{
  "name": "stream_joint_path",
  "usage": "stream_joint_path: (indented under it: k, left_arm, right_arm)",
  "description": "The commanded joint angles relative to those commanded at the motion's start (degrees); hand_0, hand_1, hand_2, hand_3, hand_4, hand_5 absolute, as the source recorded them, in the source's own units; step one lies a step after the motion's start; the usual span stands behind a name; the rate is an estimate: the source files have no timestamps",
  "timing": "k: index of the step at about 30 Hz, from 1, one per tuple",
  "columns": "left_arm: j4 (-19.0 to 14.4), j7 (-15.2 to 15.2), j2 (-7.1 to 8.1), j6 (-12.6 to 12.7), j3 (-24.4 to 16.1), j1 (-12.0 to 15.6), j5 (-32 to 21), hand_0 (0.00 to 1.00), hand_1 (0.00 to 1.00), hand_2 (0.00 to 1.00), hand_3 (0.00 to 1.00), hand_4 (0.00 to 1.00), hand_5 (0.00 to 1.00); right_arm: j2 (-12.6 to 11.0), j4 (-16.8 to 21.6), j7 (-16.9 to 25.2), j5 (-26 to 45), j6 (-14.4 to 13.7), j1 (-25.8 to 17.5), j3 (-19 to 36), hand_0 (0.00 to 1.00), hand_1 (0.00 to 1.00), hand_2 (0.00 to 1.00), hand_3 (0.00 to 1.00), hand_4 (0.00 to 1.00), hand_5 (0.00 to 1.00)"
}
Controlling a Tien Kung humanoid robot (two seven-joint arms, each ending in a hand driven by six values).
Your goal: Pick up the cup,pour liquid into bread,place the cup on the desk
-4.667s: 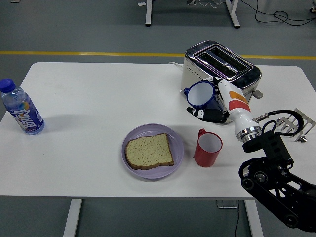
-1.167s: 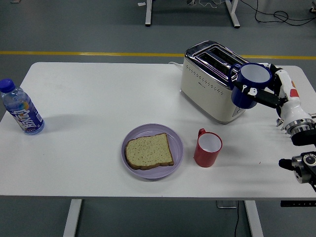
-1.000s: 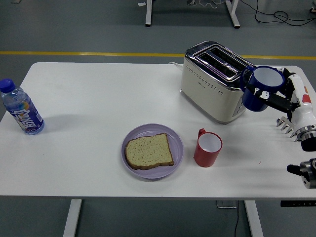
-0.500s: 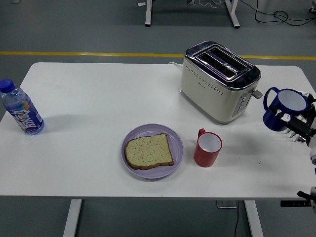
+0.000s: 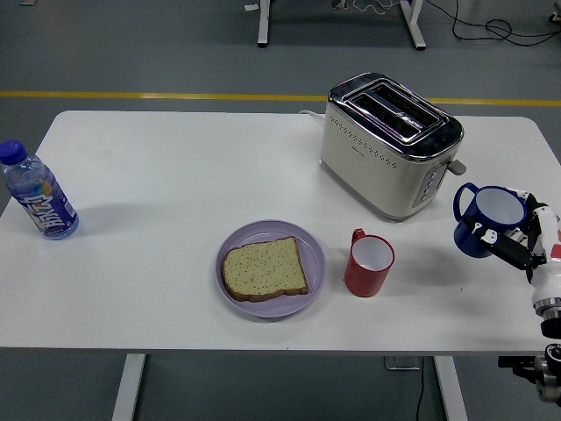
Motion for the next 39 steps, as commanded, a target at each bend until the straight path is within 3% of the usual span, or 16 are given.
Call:
stream_joint_path:
  k: [39]
  left_arm:
    - [-0.1, -0.2, -0.10, 0.0, 0.5, -0.5, -1.0, 0.681, 0.683, 0.694, 0.544, 0.252, 0.998]
  right_arm:
    - [3.9, -10.8, 5.1, 2.0, -1.7, 2.5, -6.9, 0.362, 0.264, 0.412, 0.411, 0.752, 0.100]
